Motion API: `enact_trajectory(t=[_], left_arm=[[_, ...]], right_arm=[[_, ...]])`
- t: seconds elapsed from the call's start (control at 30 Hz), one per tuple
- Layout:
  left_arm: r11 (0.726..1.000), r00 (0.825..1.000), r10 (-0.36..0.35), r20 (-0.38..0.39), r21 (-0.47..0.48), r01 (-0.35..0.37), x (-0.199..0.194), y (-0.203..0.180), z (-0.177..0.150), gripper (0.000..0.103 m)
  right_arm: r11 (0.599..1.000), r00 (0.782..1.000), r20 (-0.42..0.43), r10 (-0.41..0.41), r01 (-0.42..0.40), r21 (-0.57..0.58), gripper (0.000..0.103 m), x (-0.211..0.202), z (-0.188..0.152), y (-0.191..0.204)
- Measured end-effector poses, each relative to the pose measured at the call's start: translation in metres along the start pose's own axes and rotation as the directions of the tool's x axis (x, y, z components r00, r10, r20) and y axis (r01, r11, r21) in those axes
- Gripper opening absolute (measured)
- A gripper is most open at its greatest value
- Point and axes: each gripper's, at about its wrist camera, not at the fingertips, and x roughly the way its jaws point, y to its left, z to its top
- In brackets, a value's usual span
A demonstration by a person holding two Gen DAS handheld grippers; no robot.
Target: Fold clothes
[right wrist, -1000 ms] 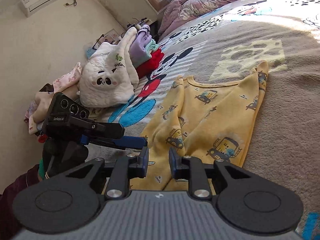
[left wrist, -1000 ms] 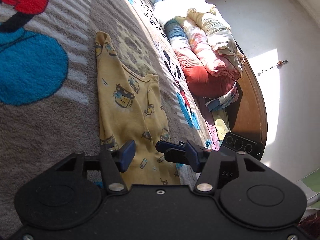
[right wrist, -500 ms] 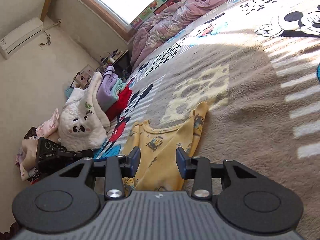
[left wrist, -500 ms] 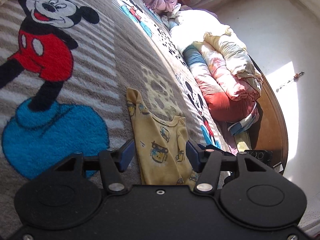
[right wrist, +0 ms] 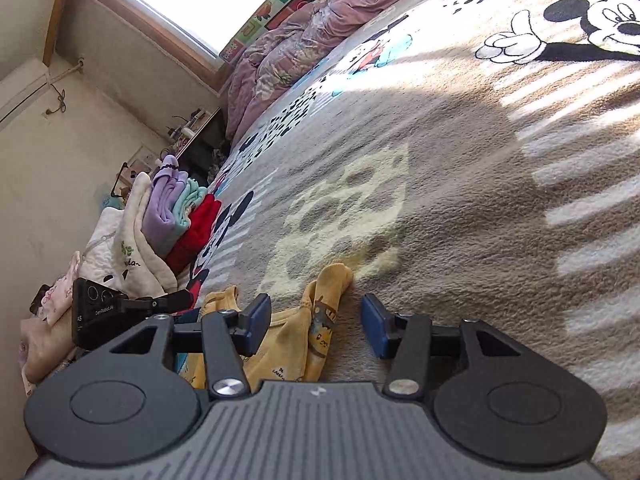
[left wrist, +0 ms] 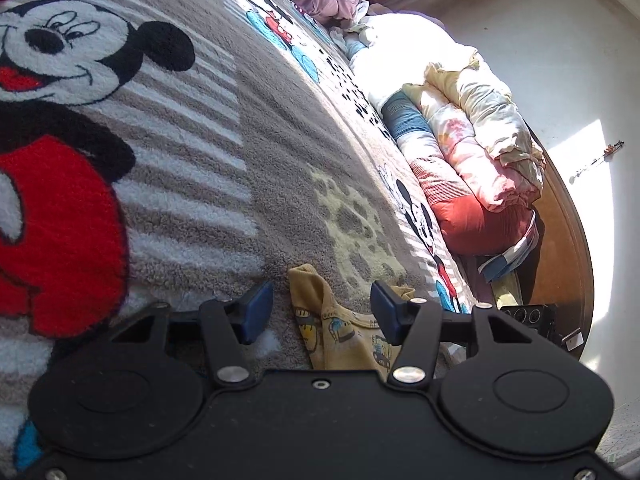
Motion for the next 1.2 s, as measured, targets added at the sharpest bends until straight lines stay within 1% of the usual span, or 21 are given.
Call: enact_trajectory(t=[0.1,0.17,0.2,0.3,0.43,0.53,0.57,0.6,0.63,0.73,0.77,0.87,0.93,0.97,1.0,1.03,1.07,1.1,1.17,1.2], left_arm=[[1.000,1.000,-0.014,-0.004,0.008,0.014,0.003,0.001,0.001,0.051],[1.000,1.000,-0.008,-0.002,0.010,0.008,0.004,0.002,0.000,0.037],[1.000,1.000,-0.004,-0.002,0.013,0.004,0.004,0.002,-0.001,0.035],[0.999,1.000,0.006,-0.006,0.037,-0.006,0.006,-0.003,-0.002,0.035],[0.999,1.000,0.020,-0.002,0.036,-0.020,0.008,-0.005,-0.001,0.035],[1.000,1.000,-0.015,0.004,-0.005,0.015,0.003,0.002,0.002,0.037],[0.999,0.999,-0.041,0.009,-0.018,0.041,-0.001,0.005,0.003,0.042],[0.998,0.998,-0.056,0.009,-0.022,0.057,-0.004,0.007,0.003,0.044],[0.998,0.999,-0.052,0.006,-0.017,0.052,-0.003,0.007,0.003,0.044],[1.000,1.000,-0.027,-0.006,-0.005,0.027,0.001,0.007,0.001,0.034],[1.000,1.000,-0.013,-0.006,-0.011,0.013,0.003,0.009,0.001,0.025],[1.000,1.000,-0.006,-0.007,-0.020,0.006,0.006,0.011,0.002,0.019],[1.000,1.000,0.005,-0.006,-0.010,-0.005,0.007,0.009,0.002,0.016],[1.000,1.000,0.011,-0.005,-0.007,-0.011,0.007,0.007,0.002,0.015],[1.000,1.000,0.018,-0.001,-0.001,-0.018,0.007,0.006,0.001,0.013],[1.000,1.000,0.026,0.006,0.009,-0.026,0.007,0.004,0.001,0.009],[0.999,0.999,0.032,0.014,0.018,-0.033,0.006,0.002,0.001,0.006],[0.999,0.999,0.035,0.025,0.030,-0.036,0.004,-0.001,0.000,0.006],[0.998,0.998,0.034,0.058,0.059,-0.037,-0.003,-0.010,-0.003,0.004],[0.998,0.997,0.021,0.079,0.060,-0.026,-0.008,-0.013,-0.006,0.004]], right_arm=[[1.000,1.000,-0.015,0.013,-0.013,-0.022,0.053,0.007,0.004,0.001],[0.999,0.999,-0.026,0.025,-0.025,-0.026,0.053,0.011,0.008,0.000],[0.999,0.999,-0.028,0.026,-0.027,-0.021,0.051,0.012,0.008,0.000],[1.000,1.000,-0.017,0.013,-0.013,-0.008,0.045,0.012,0.008,-0.002],[0.999,1.000,-0.008,-0.012,0.012,-0.048,0.044,0.013,0.006,0.004],[0.996,0.999,-0.003,-0.034,0.034,-0.080,0.044,0.014,0.004,0.009],[0.997,1.000,-0.003,-0.028,0.027,-0.074,0.044,0.013,0.004,0.007],[0.998,1.000,-0.002,-0.021,0.021,-0.067,0.044,0.012,0.004,0.006],[0.998,1.000,-0.002,-0.014,0.014,-0.061,0.044,0.011,0.004,0.004],[0.999,1.000,-0.004,0.004,-0.004,-0.047,0.044,0.011,0.005,0.001],[0.999,1.000,-0.006,0.006,-0.007,-0.046,0.044,0.011,0.005,0.001],[0.998,1.000,-0.005,0.004,-0.004,-0.055,0.044,0.013,0.006,0.002],[0.998,1.000,-0.003,-0.002,0.002,-0.066,0.044,0.014,0.005,0.004],[0.997,1.000,-0.002,-0.005,0.005,-0.072,0.042,0.014,0.005,0.004],[0.997,1.000,0.001,-0.015,0.015,-0.074,0.037,0.015,0.005,0.005],[0.997,1.000,0.004,-0.025,0.025,-0.077,0.033,0.015,0.005,0.006],[0.997,1.000,0.006,-0.024,0.024,-0.077,0.023,0.015,0.005,0.006],[0.997,1.000,0.007,-0.022,0.022,-0.078,0.015,0.015,0.005,0.006],[0.995,1.000,0.019,-0.012,0.014,-0.096,0.013,0.011,0.003,0.010],[0.994,1.000,0.029,-0.003,0.006,-0.113,0.012,0.008,0.002,0.014]])
